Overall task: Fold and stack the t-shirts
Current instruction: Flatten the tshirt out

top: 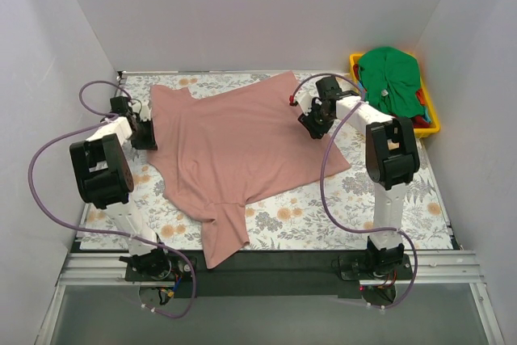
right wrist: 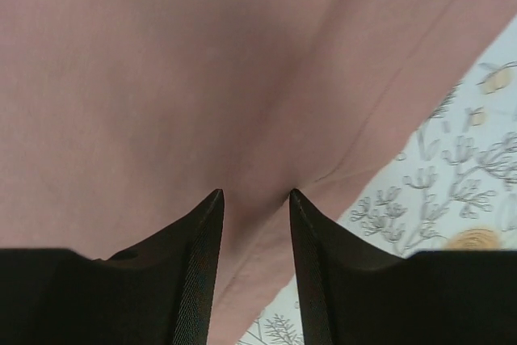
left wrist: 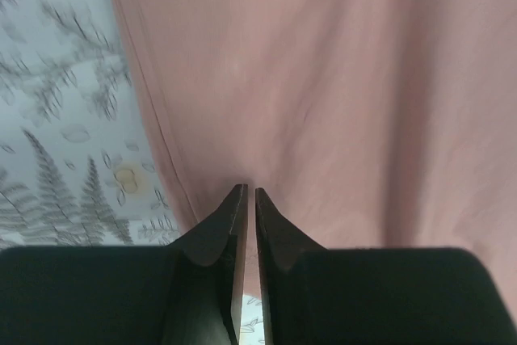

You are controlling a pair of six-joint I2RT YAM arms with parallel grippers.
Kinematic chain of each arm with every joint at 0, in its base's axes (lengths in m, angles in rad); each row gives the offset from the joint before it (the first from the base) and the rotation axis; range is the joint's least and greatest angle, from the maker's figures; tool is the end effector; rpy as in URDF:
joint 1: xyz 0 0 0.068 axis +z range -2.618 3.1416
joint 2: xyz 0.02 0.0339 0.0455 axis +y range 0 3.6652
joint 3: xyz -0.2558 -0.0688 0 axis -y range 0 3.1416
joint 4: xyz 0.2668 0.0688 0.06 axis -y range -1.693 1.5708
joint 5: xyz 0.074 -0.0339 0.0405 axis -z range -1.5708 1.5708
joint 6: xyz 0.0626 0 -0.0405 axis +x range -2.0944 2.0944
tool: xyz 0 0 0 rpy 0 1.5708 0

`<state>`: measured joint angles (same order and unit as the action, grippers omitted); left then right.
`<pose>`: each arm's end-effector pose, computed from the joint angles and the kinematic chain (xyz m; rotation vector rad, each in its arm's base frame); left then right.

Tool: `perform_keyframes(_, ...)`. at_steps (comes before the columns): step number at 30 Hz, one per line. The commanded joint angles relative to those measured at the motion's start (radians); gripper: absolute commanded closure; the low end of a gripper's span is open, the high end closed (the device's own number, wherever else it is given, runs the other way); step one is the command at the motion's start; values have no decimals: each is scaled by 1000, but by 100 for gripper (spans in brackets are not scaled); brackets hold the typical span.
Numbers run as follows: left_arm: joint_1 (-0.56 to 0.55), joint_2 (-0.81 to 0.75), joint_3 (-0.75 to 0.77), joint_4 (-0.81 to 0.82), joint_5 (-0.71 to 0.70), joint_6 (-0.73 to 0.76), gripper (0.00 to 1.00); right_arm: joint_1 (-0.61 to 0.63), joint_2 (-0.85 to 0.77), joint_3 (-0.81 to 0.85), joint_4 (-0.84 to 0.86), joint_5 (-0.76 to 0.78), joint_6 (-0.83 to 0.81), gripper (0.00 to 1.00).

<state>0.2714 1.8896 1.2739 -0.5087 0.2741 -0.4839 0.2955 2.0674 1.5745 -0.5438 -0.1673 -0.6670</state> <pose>0.4001 0.0937 0.1302 -0.9153 2.5360 -0.4344 0.4508 0.1481 0.1482 -1.2496 2.2647 0.0824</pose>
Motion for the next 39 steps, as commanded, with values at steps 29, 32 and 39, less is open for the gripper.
perform_keyframes(29,-221,448,886,2,-47,-110,69,128,-201,-151,-123,-304,188,68)
perform_keyframes(32,-236,496,872,53,-91,-105,69,166,-185,-183,-122,-330,196,75)
perform_keyframes(39,-242,543,834,136,-144,-78,69,249,-167,-269,-67,-316,207,78)
